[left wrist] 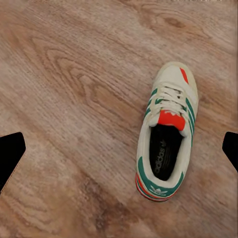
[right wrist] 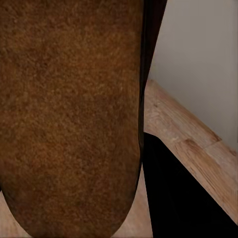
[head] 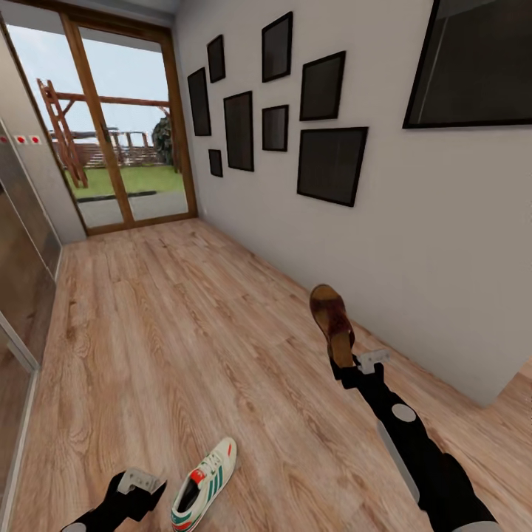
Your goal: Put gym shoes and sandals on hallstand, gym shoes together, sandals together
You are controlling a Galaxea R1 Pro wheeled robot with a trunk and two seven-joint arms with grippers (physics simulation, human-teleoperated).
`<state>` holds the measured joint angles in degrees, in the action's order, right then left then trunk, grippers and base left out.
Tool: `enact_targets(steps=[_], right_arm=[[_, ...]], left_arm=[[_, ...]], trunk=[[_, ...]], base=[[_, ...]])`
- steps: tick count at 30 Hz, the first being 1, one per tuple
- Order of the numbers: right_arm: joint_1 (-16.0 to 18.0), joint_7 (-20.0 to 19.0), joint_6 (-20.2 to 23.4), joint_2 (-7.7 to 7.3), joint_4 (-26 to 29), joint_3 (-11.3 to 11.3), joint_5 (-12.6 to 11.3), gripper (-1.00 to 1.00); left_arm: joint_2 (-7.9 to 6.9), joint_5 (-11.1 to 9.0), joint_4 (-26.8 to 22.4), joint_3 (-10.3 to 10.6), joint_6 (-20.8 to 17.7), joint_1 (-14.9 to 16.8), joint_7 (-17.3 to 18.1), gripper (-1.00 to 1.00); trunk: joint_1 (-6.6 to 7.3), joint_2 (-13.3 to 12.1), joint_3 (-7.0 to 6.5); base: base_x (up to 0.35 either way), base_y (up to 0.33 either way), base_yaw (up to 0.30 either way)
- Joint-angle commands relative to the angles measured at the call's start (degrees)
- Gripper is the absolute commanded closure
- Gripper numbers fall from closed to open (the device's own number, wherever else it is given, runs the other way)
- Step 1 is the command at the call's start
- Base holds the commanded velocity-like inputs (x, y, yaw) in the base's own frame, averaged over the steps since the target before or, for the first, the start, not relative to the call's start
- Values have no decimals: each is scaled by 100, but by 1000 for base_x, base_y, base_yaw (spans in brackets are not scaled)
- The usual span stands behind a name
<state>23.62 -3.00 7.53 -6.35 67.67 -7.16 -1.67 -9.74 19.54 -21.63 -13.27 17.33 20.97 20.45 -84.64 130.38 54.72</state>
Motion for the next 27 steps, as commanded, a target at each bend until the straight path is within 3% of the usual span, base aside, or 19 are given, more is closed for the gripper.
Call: enact_targets(steps=[1, 11, 27], right_arm=[[2, 2, 36, -5, -13, -6, -37, 100], [2, 1, 38, 2, -51, -13, -35, 100], [2, 6, 38, 11, -61, -9, -48, 100]], left_arm=[[5, 50, 1, -28, 25, 2, 33, -100], [4, 42, 1, -3, 44, -33, 29, -100], [-9, 16, -38, -9, 68, -75, 38, -100]], trunk=[[-1, 2, 5], [-1, 2, 5], [-1, 2, 9]], base=[[244, 0, -121], [167, 0, -208], [32, 0, -16]])
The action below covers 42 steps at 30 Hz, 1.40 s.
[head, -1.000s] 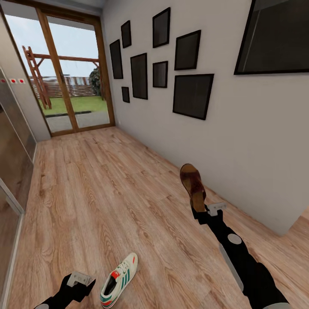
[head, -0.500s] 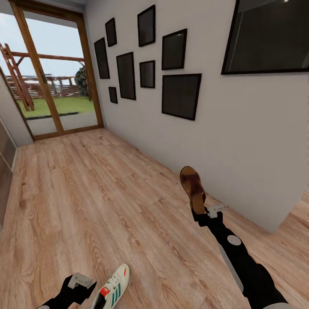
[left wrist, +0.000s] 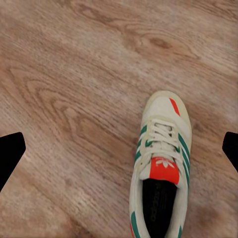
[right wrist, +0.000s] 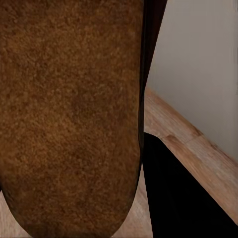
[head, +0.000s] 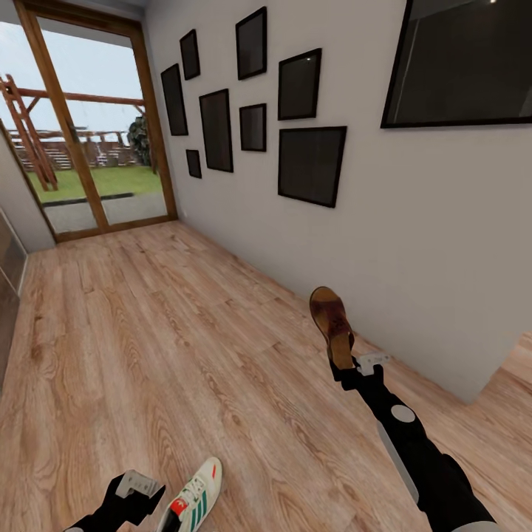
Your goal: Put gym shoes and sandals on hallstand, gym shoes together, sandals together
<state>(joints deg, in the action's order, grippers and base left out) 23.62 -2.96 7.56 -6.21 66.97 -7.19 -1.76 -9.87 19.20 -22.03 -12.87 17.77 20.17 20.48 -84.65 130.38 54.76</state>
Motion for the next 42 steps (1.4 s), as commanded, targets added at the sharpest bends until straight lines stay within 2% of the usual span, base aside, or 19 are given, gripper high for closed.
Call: enact_targets(steps=[1, 9, 13, 42], right_arm=[[2, 3, 37, -4, 9, -6, -39, 100], [2, 6, 195, -3, 31, 7, -52, 100], [2, 6, 194, -3, 34, 7, -53, 100], [2, 6, 196, -3, 44, 7, -53, 100]], left_arm=[[4, 50, 6, -49, 25, 4, 35, -100], [4, 48, 56, -49, 426, -13, 35, -100], [3, 49, 55, -49, 440, -12, 35, -100], [13, 58, 58, -49, 447, -5, 44, -100]], trunk=[[1, 2, 9], [-21, 42, 94], [-21, 42, 130], [-658, 1205, 910]], base=[[14, 0, 0], [1, 0, 0], [0, 0, 0], [0, 0, 0]])
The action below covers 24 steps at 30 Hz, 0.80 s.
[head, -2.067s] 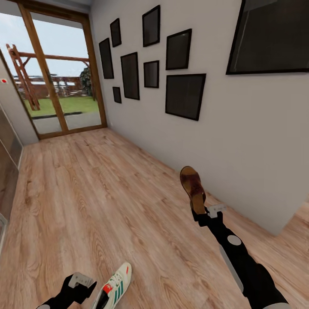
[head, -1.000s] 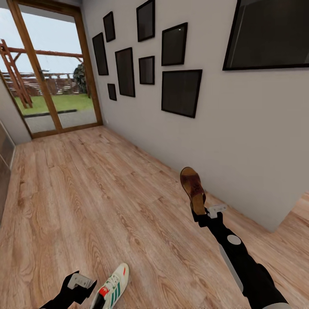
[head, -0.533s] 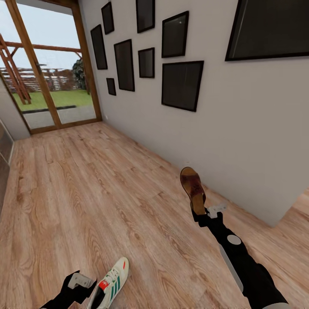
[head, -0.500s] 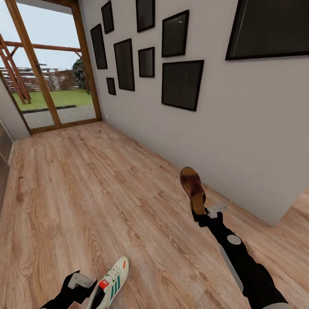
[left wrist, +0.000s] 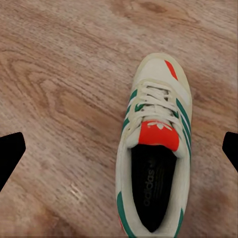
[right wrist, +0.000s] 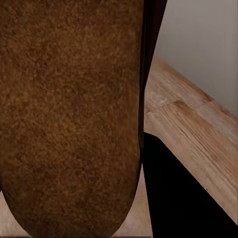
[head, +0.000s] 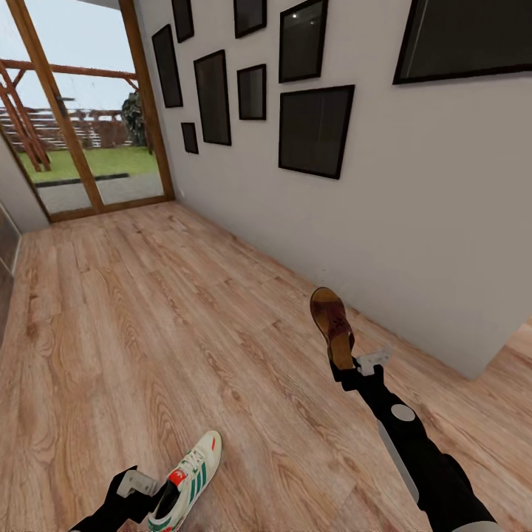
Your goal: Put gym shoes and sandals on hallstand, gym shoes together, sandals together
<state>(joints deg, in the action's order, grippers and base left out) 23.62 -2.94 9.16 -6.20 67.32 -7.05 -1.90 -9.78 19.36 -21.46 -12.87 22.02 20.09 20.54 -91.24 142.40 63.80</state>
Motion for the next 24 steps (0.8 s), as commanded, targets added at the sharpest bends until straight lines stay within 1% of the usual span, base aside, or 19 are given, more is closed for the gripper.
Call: enact_targets(steps=[1, 2, 24], right_arm=[[2, 3, 34, -4, 10, -3, -39, 100], [2, 3, 34, -4, 11, -2, -39, 100], [2, 3, 35, -13, -13, 2, -4, 100]], left_arm=[[3, 41, 1, -49, 21, 4, 38, -100], [3, 41, 1, -49, 21, 4, 38, -100], [3, 50, 1, -49, 21, 4, 38, -100]], trunk=[[-21, 44, 28], [-43, 84, 50], [-100, 113, 543]], base=[[0, 0, 0], [0, 0, 0], [0, 0, 0]])
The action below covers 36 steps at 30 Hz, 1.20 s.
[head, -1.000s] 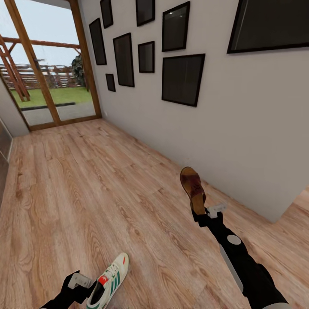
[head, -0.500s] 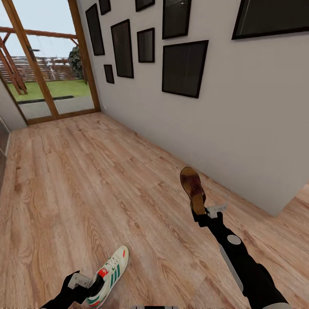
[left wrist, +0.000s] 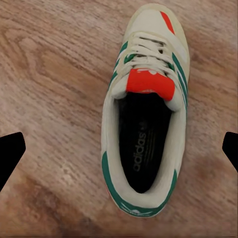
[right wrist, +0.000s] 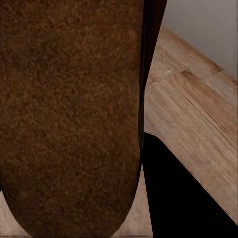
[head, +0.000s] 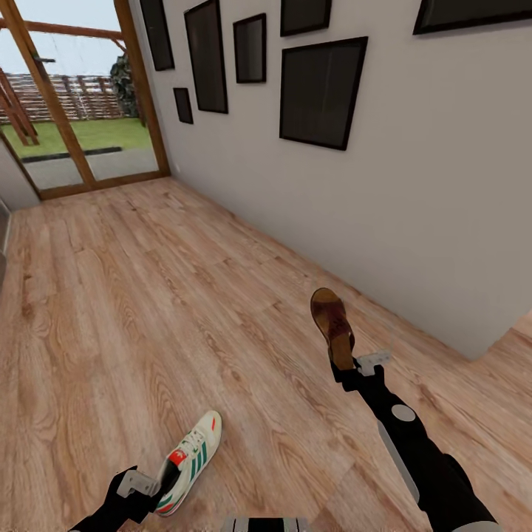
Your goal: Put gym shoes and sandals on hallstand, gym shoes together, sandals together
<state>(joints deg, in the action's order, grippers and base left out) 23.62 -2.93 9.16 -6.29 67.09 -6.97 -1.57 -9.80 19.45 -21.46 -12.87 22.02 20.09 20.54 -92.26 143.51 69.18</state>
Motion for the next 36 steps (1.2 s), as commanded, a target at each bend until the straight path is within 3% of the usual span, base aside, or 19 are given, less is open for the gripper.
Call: enact_targets(steps=[1, 12, 36], right_arm=[[2, 3, 37, -4, 9, -6, -36, 100], [2, 3, 34, -4, 21, 2, -57, 100], [2, 3, 34, -4, 32, 2, -63, 100]], left_arm=[[4, 42, 1, -49, 21, 4, 38, -100], [4, 42, 1, -49, 21, 5, 38, -100], [4, 38, -7, -49, 21, 6, 38, -100]], trunk=[[-1, 4, 27], [-29, 18, 282], [-91, 50, 983]], base=[[0, 0, 0], [0, 0, 0], [0, 0, 0]])
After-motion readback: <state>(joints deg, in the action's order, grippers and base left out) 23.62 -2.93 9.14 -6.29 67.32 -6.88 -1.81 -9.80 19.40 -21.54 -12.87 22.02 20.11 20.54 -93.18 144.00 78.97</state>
